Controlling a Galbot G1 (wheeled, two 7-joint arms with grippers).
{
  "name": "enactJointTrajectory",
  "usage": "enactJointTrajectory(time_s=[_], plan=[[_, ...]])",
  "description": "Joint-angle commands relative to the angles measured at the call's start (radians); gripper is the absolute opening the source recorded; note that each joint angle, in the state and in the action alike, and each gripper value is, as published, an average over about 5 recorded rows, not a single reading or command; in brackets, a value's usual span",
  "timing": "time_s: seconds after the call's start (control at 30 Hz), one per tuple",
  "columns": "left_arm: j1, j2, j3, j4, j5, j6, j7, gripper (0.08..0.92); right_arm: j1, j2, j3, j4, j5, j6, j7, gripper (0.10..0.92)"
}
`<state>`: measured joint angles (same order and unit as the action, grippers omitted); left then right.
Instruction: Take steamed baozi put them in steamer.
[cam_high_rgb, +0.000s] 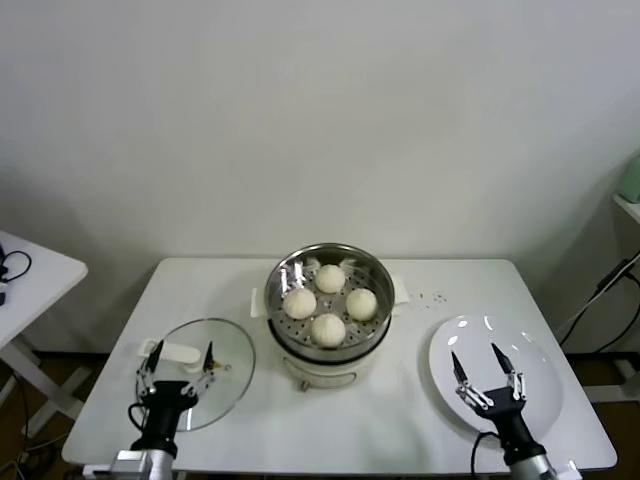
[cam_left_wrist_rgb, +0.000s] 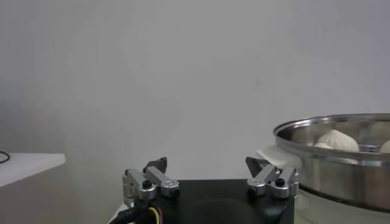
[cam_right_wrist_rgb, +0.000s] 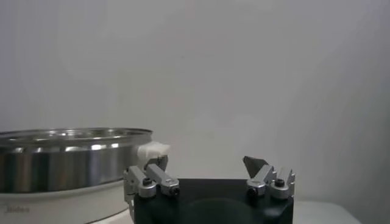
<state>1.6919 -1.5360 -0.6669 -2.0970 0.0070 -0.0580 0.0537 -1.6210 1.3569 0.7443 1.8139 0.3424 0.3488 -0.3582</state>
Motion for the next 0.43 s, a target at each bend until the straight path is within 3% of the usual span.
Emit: enactJointTrajectory(time_s=[0.03, 0.43], plan=[[0.006, 0.001, -0.007, 0.002, -0.001, -0.003, 0.000, 0.823, -0.060, 0.058, 0.013, -0.001, -0.002, 0.047, 0.003, 0.823], [0.005, -0.006, -0.006, -0.005, -0.010, -0.020, 0.003, 0.823, -0.062, 0.053, 0.002, 0.004, 0.001, 0.064, -0.002, 0.823]])
